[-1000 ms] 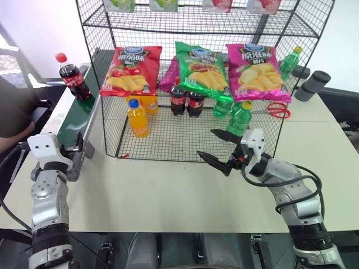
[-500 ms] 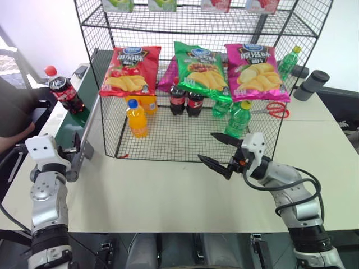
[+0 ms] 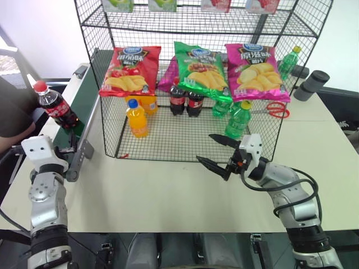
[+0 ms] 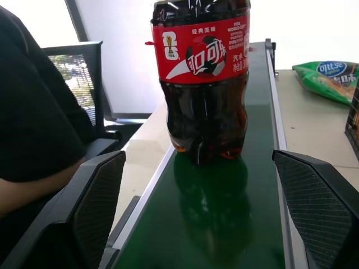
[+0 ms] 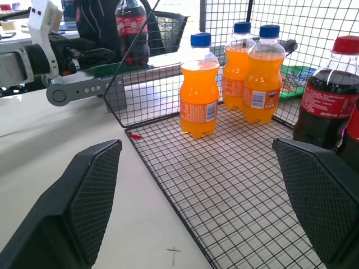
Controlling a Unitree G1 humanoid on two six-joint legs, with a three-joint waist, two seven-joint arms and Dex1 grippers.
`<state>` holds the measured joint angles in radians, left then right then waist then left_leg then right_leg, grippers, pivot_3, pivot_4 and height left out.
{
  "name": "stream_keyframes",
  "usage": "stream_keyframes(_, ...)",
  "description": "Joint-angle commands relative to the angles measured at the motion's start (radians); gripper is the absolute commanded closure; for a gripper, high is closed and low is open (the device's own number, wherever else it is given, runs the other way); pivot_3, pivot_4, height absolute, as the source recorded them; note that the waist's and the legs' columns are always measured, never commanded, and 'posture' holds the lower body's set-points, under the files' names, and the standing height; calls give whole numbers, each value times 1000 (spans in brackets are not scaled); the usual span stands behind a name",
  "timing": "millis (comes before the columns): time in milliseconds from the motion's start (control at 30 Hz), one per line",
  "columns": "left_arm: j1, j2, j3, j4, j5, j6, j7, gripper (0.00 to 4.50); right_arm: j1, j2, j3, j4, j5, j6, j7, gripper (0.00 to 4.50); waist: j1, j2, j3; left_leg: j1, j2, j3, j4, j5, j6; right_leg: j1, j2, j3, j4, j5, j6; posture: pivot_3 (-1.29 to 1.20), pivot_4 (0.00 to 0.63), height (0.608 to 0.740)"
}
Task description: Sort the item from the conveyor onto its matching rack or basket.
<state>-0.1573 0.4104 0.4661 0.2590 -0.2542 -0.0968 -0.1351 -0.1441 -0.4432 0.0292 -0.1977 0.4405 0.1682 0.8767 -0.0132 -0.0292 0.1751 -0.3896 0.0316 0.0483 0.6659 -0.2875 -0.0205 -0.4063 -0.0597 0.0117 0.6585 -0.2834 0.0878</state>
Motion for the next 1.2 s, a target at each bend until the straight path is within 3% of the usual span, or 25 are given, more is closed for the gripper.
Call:
stream_keyframes(33,-3,8,34,-13,-19,-22,6,0,2,-13,6,-76,52,28,35,28,0,0,0,0,0,0,0,0,0,0,0,0,0,0,0,0,150,740)
stream_keyframes(467,4,3,40,-23,-25,-10,18,0,2,-10,25,-85,40,42,33,28,0,0,0,0,0,0,0,0,0,0,0,0,0,0,0,0,150,740)
stream_keyframes(567,5,3,40,-25,-30,-7,14,813,1,-10,26,-87,38,42,31,0,0,0,0,0,0,0,0,0,0,0,0,0,0,0,0,0,150,740)
stream_keyframes(633,5,4,39,-25,-30,-7,14,1628,1,-10,27,-87,38,43,30,0,0,0,0,0,0,0,0,0,0,0,0,0,0,0,0,0,150,740)
stream_keyframes(833,2,42,80,-102,-100,-11,-44,1666,-5,-10,28,-89,36,45,26,0,0,-2,0,0,0,0,0,0,0,0,0,0,0,0,0,0,150,740)
stream_keyframes(967,17,119,89,-234,-237,70,-202,1666,-12,-12,30,-87,37,50,26,0,-1,-3,0,-2,0,-1,0,0,0,-1,0,-1,-1,0,0,0,150,740)
stream_keyframes(1200,151,248,2,-624,-646,466,-467,1666,-46,-10,42,-83,45,96,16,0,-4,-2,0,-2,0,-1,-1,0,-1,-1,-3,0,-3,0,-1,0,150,740)
